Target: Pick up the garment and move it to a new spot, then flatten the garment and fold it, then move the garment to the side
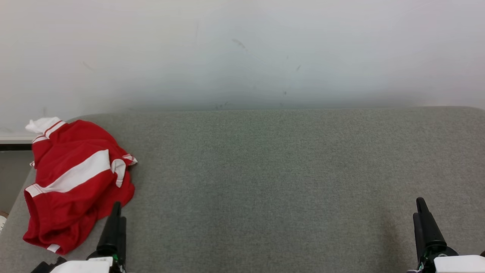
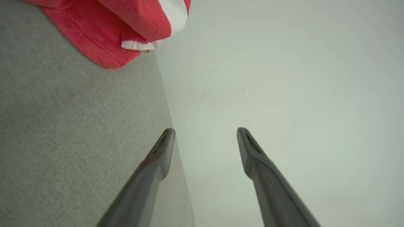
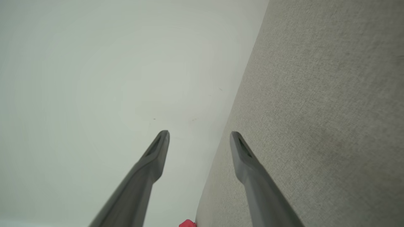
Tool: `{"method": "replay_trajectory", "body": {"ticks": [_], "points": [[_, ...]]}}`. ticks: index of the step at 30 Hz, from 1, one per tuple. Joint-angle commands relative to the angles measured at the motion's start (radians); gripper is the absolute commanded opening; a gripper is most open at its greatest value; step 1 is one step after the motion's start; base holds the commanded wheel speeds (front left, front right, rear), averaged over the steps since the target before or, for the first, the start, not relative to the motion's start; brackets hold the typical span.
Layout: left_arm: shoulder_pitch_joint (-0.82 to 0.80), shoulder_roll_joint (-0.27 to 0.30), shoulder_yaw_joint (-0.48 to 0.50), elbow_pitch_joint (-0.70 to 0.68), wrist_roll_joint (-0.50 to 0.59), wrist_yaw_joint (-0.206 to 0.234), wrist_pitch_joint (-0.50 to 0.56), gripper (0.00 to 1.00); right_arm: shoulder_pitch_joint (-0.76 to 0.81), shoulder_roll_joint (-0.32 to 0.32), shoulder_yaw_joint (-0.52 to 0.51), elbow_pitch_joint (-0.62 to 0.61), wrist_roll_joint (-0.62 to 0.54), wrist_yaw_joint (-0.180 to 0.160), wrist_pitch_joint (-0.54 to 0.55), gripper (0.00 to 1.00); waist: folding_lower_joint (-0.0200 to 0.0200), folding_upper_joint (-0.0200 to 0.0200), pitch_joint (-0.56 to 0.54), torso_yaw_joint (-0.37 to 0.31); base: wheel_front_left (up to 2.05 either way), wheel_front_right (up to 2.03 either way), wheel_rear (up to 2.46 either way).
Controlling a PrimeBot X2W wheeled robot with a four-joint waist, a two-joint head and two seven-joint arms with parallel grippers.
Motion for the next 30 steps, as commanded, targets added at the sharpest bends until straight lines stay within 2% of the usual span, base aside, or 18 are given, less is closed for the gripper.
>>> {"method": "replay_trajectory", "body": {"ticks": [1,16,26,27,30], "points": [[-0.016,0.007,-0.001,-0.028,0.038,-0.004,-0.01,1.0,-0.025,-0.013,0.009,-0.026,-0.028,0.0,-0.009,1.0,0.0,0.0,0.0,0.0,0.0,0.0,0.0],[-0.007,0.009,0.0,-0.064,0.346,-0.005,-0.07,1.0,-0.027,-0.031,0.067,-0.065,-0.265,0.0,-0.069,1.0,0.0,0.0,0.001,-0.001,0.0,0.0,0.0],[0.011,0.01,-0.009,-0.075,0.6,0.0,-0.104,1.0,-0.027,-0.031,0.082,-0.055,-0.507,-0.001,-0.105,1.0,0.0,0.0,-0.003,-0.006,0.0,0.0,0.0],[0.011,0.01,-0.009,-0.075,0.6,0.0,-0.104,1.0,-0.027,-0.031,0.082,-0.055,-0.507,-0.001,-0.105,1.0,0.0,0.0,-0.003,-0.006,0.0,0.0,0.0],[0.015,0.011,-0.012,-0.073,0.682,0.017,-0.114,1.0,-0.026,-0.032,0.096,-0.057,-0.577,-0.001,-0.114,1.0,0.0,0.0,-0.004,-0.007,0.0,0.0,0.0]]}}
